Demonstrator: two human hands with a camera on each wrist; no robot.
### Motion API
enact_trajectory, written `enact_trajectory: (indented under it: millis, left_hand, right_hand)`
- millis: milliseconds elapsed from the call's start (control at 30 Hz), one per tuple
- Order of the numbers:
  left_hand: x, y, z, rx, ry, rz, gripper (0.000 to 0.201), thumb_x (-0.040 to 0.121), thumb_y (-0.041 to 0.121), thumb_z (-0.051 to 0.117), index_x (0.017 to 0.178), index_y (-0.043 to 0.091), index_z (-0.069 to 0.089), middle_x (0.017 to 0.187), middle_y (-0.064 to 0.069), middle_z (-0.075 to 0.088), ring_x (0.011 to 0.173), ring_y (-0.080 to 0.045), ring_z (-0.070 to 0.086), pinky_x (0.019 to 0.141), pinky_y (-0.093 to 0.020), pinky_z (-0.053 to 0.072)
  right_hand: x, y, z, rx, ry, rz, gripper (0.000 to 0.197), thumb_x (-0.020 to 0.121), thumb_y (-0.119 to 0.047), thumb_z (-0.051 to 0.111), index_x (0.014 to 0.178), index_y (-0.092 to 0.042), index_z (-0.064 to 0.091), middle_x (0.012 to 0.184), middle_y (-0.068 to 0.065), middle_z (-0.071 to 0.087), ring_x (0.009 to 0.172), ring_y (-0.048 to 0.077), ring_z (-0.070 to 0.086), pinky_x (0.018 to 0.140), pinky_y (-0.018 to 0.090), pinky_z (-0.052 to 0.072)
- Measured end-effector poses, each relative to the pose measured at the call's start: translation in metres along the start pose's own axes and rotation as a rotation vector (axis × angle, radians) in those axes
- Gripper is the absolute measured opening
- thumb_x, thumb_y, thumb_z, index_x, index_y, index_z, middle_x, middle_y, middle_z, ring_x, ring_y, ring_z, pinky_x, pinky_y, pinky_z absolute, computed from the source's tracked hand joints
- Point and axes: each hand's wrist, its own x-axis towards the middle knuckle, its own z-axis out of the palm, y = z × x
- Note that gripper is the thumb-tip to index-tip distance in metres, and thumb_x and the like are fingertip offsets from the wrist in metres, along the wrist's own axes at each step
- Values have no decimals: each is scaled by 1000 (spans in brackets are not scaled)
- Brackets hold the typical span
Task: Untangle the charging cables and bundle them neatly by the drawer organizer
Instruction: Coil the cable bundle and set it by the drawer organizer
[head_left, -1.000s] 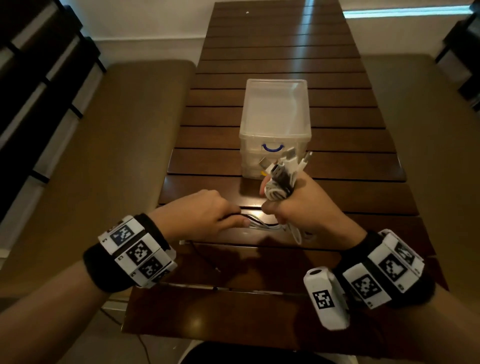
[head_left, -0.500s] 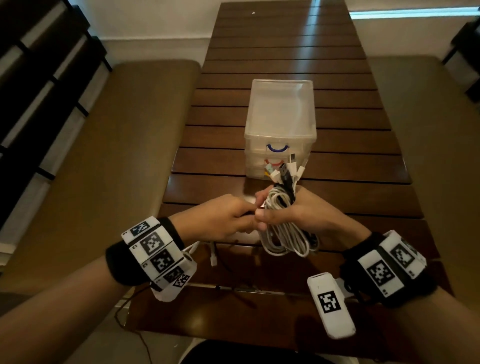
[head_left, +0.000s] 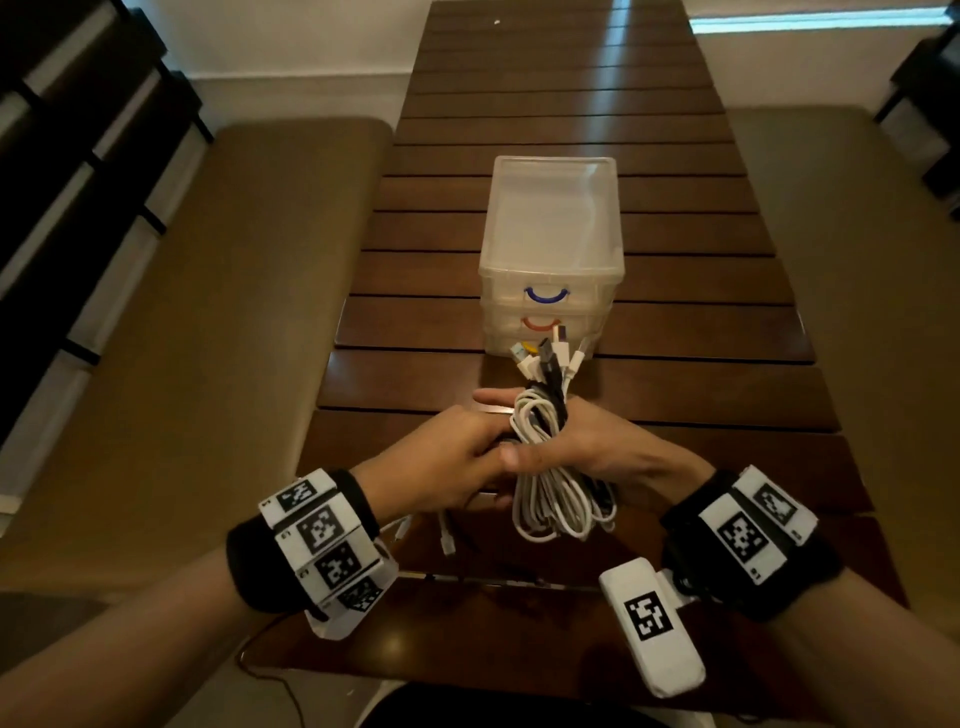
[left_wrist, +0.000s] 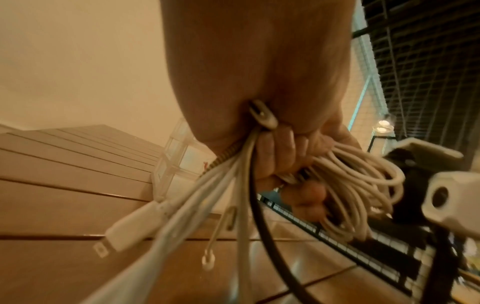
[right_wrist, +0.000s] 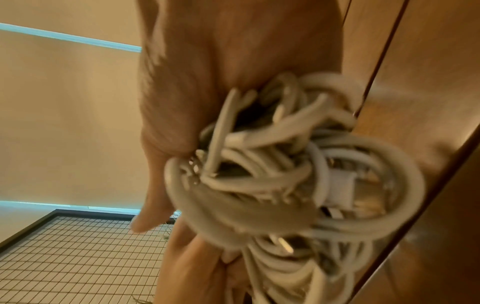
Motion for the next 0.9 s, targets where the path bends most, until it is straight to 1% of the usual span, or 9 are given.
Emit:
enact_trajectory:
  millis: [67,167,233,300,367,567,667,767,900]
  left_hand:
    - [1,-2,4,30,52,-23,18,95,22,57,84,37,57,74,19,61,68,2,62,64,-19,48]
    - [6,-3,-1,186,63,-28,14,94,26,57,88,20,69,65,23,55,59,6,54,59,-16,41]
    - [7,-4,-8,350,-10,-12,21,92,34,59,90,17,71,63,20,54,53,2,48,58,-20,41]
    - [7,-7,-10,481,-59,14,30,90,47,56,90,21,70,66,11,60,54,-5,48,58,-27,40]
    - [8,-10,-11,498,-71,-7,39,86,58,56,90,23,72,67,3,66,56,-12,55,57,-30,44]
    - [9,-20,-18,281,-97,-118,37,73,57,72,73,20,72,65,3,67,58,-15,60,58,-38,50]
    - [7,-24,-22,161,-163,-104,33,71,51,77,83,20,74,79,4,72,73,-13,66,70,-44,52]
    - [7,-23,-30,74,-183,-170,35,66,54,78,83,24,73,78,4,72,72,-15,67,70,-46,53]
    - [5,-20,-35,-19,-231,-213,12,83,46,71,72,44,67,66,6,65,57,-9,55,56,-29,42]
  right_hand:
    - [1,-2,-3,-29,-13,-9,91,66,-23,82,147,-26,40,136,-2,60,119,9,62,103,31,49]
    - [3,-6,-3,-87,-66,17,93,61,-27,85,145,-20,44,136,1,60,123,12,58,106,34,46]
    - [4,-2,1,-85,-144,11,64,72,-12,80,131,-4,55,115,11,68,103,17,67,89,31,54]
    - [1,0,4,-55,-146,45,39,78,0,74,114,5,59,88,8,70,76,15,68,68,26,55]
    - [-2,-1,6,-60,-154,64,21,79,6,72,97,-1,63,74,2,68,64,13,66,60,25,54]
    - [-1,-6,13,-105,-157,91,25,74,6,78,81,-10,61,72,-1,67,65,17,65,61,29,56]
    - [3,-7,18,-308,-118,67,30,69,-2,84,82,-18,62,79,-3,69,73,17,68,71,36,58]
    - [9,-3,24,-471,64,59,34,65,-12,84,90,-20,64,88,4,72,79,22,70,77,49,59]
    - [9,3,25,-456,271,7,28,72,-17,81,87,-32,63,83,-5,70,76,10,68,68,29,57]
